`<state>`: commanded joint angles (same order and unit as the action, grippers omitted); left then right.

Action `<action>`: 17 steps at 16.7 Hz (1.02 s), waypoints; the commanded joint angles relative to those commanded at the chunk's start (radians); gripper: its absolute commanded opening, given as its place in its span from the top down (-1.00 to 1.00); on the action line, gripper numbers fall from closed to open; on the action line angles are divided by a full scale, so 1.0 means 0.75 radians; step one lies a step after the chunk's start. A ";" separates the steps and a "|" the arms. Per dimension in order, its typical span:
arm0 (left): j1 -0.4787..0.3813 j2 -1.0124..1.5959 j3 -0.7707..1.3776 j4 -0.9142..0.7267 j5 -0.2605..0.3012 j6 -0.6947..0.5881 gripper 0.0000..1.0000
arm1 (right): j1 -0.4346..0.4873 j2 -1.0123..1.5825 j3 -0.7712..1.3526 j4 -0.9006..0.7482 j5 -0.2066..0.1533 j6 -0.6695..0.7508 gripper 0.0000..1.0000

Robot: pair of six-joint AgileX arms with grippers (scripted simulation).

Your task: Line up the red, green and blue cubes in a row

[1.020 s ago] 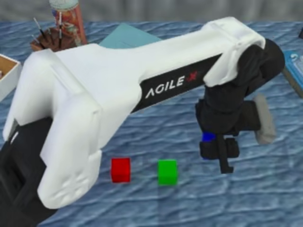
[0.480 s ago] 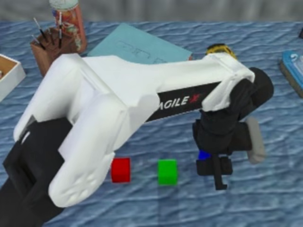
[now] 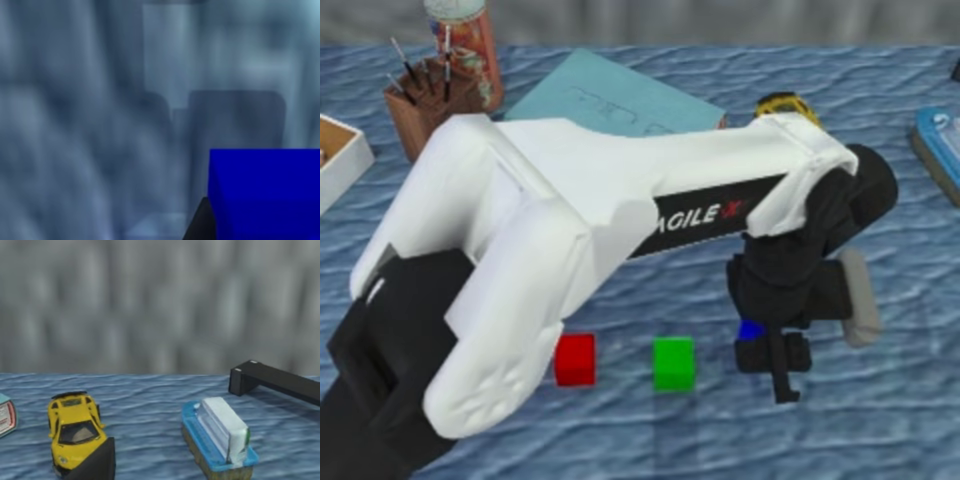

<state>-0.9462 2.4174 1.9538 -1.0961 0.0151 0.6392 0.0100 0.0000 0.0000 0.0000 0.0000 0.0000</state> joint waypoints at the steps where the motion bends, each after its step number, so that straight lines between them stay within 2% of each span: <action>1: 0.000 0.000 0.000 0.000 0.000 0.000 -0.21 | 0.000 0.000 0.000 0.000 0.000 0.000 -1.00; 6: 0.000 0.000 0.000 0.000 0.000 0.000 -0.96 | 0.000 0.000 0.000 0.000 0.000 0.000 -1.00; 17: 0.000 -0.003 0.023 -0.023 0.000 0.003 -1.00 | 0.000 0.000 0.000 0.000 0.000 0.000 -1.00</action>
<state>-0.9459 2.4153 1.9714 -1.1137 0.0151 0.6417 0.0100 0.0000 0.0000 0.0000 0.0000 0.0000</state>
